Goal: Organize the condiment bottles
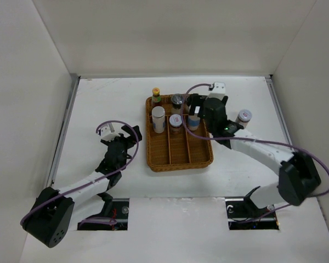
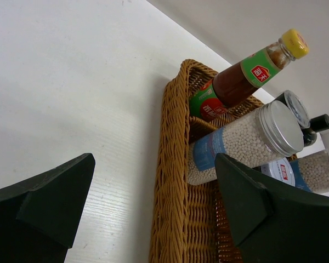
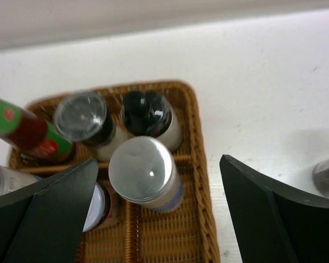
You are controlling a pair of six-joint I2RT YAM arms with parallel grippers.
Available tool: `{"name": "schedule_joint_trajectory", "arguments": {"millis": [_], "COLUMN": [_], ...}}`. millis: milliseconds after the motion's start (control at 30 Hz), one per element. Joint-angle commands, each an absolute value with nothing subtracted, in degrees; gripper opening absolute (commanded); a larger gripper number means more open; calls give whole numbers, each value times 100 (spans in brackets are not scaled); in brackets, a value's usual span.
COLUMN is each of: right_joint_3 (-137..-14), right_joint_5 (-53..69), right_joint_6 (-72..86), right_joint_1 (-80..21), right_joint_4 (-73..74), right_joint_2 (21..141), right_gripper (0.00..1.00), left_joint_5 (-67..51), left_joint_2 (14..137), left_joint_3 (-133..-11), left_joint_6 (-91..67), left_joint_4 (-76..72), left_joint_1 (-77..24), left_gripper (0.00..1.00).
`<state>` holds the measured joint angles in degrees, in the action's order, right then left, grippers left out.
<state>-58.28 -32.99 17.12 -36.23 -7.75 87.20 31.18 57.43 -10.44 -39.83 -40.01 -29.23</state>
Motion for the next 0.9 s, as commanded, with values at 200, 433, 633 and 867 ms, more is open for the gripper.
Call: {"name": "schedule_joint_trajectory", "arguments": {"millis": [200,433,633,867], "right_joint_3": [-4781,-5203,-5423,-5449], "right_joint_5": [-3831,-3851,-3156,-2777], "right_joint_6": [2109,2206,2346,2514], "right_joint_1": [-1852,-814,-488,-285], "right_joint_4": [-1003,-475,-562,-747], "right_joint_2": [7311,8559,9096,9343], "right_gripper": [100,100,100,64], "left_joint_5": [3067,3032,2953,2953], "left_joint_2": [5774,5923,5941,5923], "left_joint_3": [-1081,-1098,-1099,-1090], "left_joint_6": [-4025,-4069,-4096,-4096], "left_joint_4": [-4201,-4280,-4298,-4298], "left_joint_1": [-2975,-3045,-3054,-3036], "left_gripper": [93,93,93,93]}}
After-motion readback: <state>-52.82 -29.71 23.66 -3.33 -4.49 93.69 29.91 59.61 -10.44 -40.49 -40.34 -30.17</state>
